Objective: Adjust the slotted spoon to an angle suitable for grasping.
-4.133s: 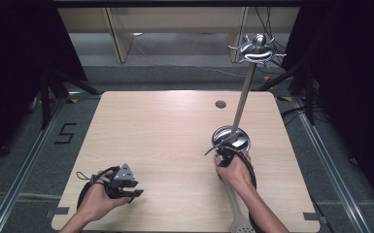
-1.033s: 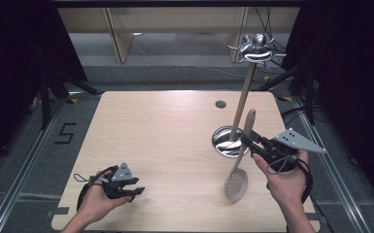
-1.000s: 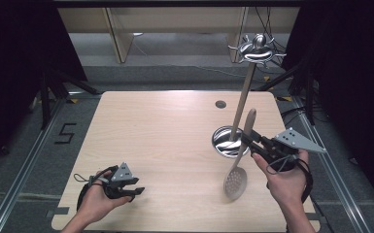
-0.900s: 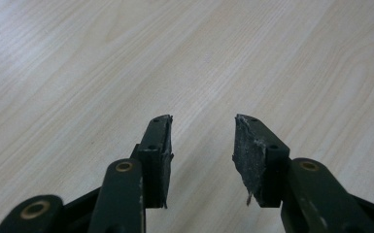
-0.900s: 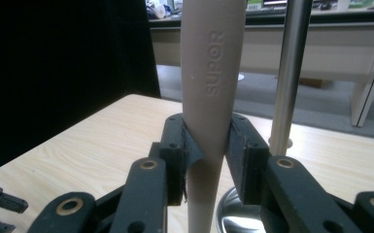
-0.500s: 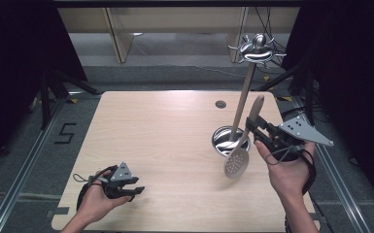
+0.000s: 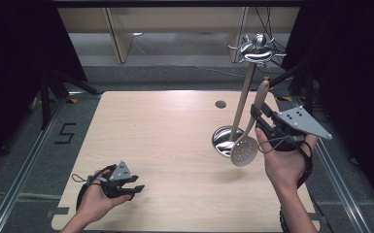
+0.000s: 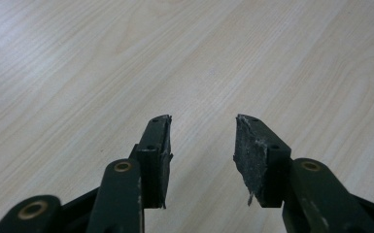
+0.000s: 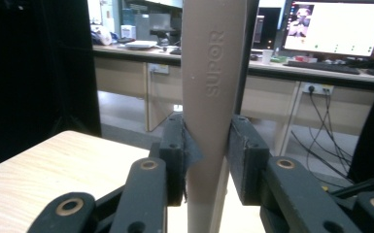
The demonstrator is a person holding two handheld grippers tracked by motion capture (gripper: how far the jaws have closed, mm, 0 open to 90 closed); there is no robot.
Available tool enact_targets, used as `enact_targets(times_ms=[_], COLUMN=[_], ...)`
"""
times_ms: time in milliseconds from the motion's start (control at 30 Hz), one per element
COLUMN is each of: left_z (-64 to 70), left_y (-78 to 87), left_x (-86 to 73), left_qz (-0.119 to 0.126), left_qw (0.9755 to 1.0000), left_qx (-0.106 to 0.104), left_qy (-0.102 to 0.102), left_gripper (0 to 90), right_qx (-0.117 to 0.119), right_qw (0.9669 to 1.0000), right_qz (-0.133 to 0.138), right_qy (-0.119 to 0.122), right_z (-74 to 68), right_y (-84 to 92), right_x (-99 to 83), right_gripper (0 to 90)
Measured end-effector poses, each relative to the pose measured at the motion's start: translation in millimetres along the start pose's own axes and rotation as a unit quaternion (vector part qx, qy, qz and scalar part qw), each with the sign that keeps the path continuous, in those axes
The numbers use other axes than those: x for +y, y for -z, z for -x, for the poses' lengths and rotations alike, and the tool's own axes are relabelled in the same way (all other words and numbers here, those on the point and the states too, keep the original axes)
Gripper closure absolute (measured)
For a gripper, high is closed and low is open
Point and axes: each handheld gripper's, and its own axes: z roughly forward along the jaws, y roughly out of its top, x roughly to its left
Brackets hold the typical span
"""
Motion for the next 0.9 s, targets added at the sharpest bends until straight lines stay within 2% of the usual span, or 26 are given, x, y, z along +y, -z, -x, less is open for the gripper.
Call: enact_targets(times_ms=[33, 67, 200, 233, 333, 367, 400, 533, 633, 667, 700, 767, 900], left_z=[-0.2, 1.6, 1.5, 1.5, 1.8, 1.6, 0.3, 0.3, -0.5, -0.4, 0.8, 1.5, 0.1], left_y=[-0.2, -1.1, -0.8, -0.8, -1.0, -1.0, -0.7, -0.7, -0.2, -0.1, -0.4, -0.5, 0.0], left_x=[0.0, -0.5, -0.2, -0.2, -0.8, -0.8, -0.4, -0.3, -0.3, -0.3, -0.8, -0.9, -0.5], left_qz=[-0.002, -0.002, -0.003, -0.003, 0.001, 0.000, 0.000, 0.000, -0.003, -0.002, -0.002, 0.001, 0.001], left_qw=[1.0000, 1.0000, 1.0000, 1.0000, 0.9999, 1.0000, 1.0000, 1.0000, 1.0000, 1.0000, 1.0000, 1.0000, 1.0000], left_qx=[0.002, 0.000, 0.002, 0.002, -0.001, -0.001, 0.001, 0.001, 0.004, 0.004, 0.003, 0.000, 0.003], left_qy=[-0.002, 0.008, 0.005, 0.005, 0.011, 0.010, -0.002, -0.002, -0.006, -0.005, 0.006, 0.010, -0.002], left_gripper=[55.9, 55.6, 55.4, 55.3, 55.2, 55.1, 55.1, 54.8, 54.8, 54.8, 54.8, 54.8, 54.7], right_qx=[0.000, -0.008, -0.018, -0.016, -0.018, -0.021, -0.020, -0.027, -0.028, -0.029, -0.028, -0.031, -0.028], right_qw=[1.0000, 1.0000, 0.9998, 0.9998, 0.9998, 0.9997, 0.9998, 0.9996, 0.9996, 0.9996, 0.9996, 0.9995, 0.9995], right_qz=[0.000, -0.001, -0.001, -0.007, -0.006, -0.008, -0.009, -0.006, -0.004, -0.004, -0.004, -0.003, -0.004], right_qy=[0.000, 0.000, 0.008, -0.004, 0.000, 0.006, -0.001, -0.004, 0.007, 0.002, 0.007, 0.003, 0.009], right_z=[0.0, 1.4, 4.9, 3.9, 5.4, 6.9, 6.8, 6.9, 8.2, 7.4, 8.4, 8.1, 9.5], right_y=[0.0, -1.5, -6.1, -6.4, -9.2, -9.5, -10.2, -11.1, -12.0, -12.4, -12.8, -13.3, -15.4], right_x=[0.0, 3.4, 7.1, 7.2, 7.0, 7.2, 7.1, 9.5, 12.8, 13.5, 14.4, 15.5, 17.4], right_gripper=[71.0, 71.0, 71.0, 70.9, 71.0, 70.9, 70.9, 71.0, 70.9, 70.9, 70.9, 70.9, 70.9])
